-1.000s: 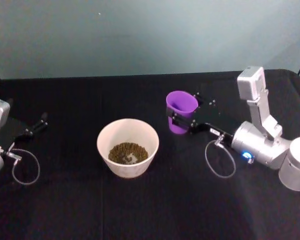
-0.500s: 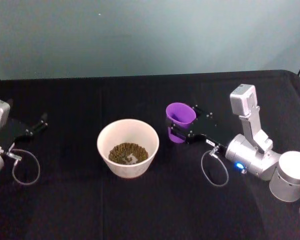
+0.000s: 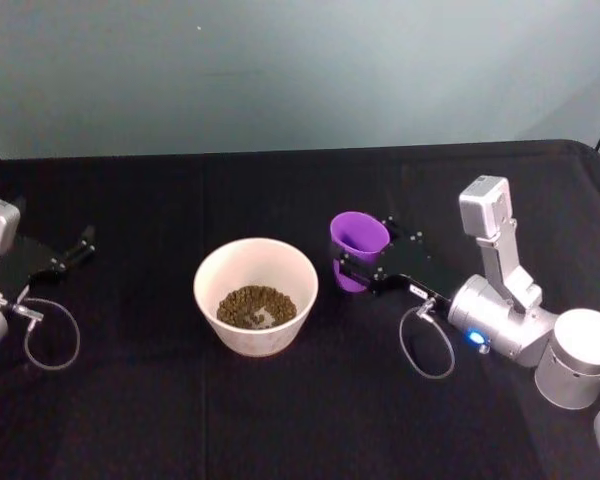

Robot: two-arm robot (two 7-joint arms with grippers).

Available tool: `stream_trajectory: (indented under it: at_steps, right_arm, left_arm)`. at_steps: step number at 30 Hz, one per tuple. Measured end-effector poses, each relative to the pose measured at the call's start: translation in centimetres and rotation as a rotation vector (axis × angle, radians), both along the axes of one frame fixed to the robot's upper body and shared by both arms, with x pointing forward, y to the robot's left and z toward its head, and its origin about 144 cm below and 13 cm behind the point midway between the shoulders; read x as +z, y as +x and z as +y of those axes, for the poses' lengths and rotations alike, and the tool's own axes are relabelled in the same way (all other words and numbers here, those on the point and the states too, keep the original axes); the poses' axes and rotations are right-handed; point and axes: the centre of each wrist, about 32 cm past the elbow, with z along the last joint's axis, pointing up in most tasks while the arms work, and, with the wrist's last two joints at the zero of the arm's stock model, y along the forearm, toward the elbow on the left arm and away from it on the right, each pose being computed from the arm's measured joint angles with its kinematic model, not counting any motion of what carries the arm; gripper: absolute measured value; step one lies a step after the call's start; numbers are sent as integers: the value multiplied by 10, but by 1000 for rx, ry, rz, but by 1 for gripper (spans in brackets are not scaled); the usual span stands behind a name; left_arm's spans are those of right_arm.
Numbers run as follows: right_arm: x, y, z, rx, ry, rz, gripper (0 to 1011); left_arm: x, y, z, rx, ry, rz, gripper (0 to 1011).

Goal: Pick up the cup and pour the mung beans from the cup into the bowl.

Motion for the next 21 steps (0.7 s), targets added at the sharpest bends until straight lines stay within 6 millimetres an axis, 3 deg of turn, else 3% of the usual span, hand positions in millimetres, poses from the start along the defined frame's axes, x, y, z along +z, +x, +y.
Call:
stream_trajectory:
  at_steps: [14,21]
  right_arm:
    - [-2,1,0,11,5,18,723]
    - [-2,1,0,10,4,17,887]
  left_arm:
    - [0,0,0,0,0,0,1000]
    - [0,0,0,0,0,0,1000]
